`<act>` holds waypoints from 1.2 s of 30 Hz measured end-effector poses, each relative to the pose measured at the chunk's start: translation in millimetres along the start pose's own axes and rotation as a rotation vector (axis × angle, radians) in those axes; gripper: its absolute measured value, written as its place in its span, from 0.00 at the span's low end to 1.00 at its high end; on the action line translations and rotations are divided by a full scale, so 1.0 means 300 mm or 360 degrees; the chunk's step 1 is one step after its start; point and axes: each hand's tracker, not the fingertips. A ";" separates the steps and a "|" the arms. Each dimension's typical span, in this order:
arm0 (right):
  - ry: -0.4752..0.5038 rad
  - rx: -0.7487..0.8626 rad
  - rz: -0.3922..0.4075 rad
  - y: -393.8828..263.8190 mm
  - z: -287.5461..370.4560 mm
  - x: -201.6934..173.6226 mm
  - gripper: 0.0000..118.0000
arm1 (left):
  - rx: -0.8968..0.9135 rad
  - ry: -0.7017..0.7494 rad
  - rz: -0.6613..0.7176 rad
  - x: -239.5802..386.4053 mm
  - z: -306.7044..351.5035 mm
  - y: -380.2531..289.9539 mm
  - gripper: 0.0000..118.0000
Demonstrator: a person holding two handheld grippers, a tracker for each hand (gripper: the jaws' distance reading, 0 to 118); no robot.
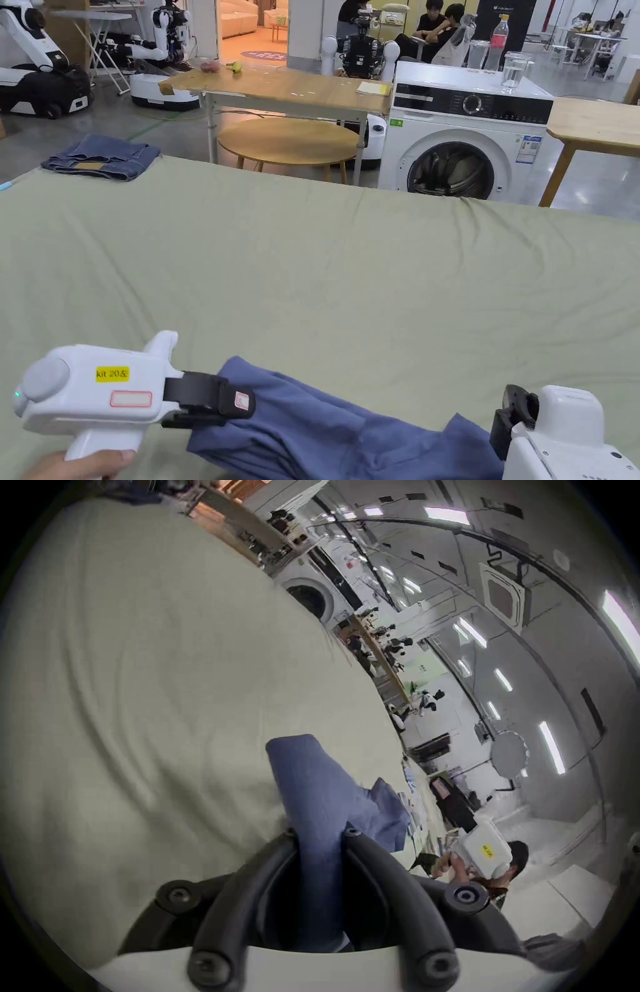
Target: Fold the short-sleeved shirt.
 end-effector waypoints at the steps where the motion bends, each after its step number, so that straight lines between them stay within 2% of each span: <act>1: 0.0001 -0.0001 0.0000 0.000 -0.002 0.001 0.00 | 0.0036 0.0079 -0.0012 -0.012 0.023 0.024 0.05; 3: 0.0009 0.0004 -0.0001 0.002 -0.002 0.000 0.00 | 0.0055 0.0149 -0.0046 0.011 0.086 0.064 0.05; 7: 0.0026 0.0012 0.0002 0.007 -0.003 -0.010 0.00 | 0.0136 0.0463 -0.0101 0.135 0.184 0.089 0.05; 11: 0.0045 0.0013 -0.0001 0.006 0.000 -0.019 0.00 | 0.0108 0.0721 -0.0198 0.234 0.169 0.109 0.05; 16: 0.0050 -0.0003 -0.0006 -0.004 -0.004 -0.021 0.00 | 0.0033 0.0776 -0.0323 0.357 0.043 0.110 0.05; 24: 0.0031 -0.0030 0.0006 -0.011 0.002 -0.004 0.00 | -0.0163 0.0690 -0.0449 0.513 -0.232 0.084 0.05; 30: 0.0010 -0.0038 -0.0003 -0.006 0.011 0.018 0.00 | -0.0386 0.0729 -0.0551 0.581 -0.480 0.024 0.05; 36: -0.0004 -0.0050 -0.0001 -0.005 0.013 0.025 0.00 | -0.0555 0.0780 -0.0532 0.581 -0.708 -0.065 0.05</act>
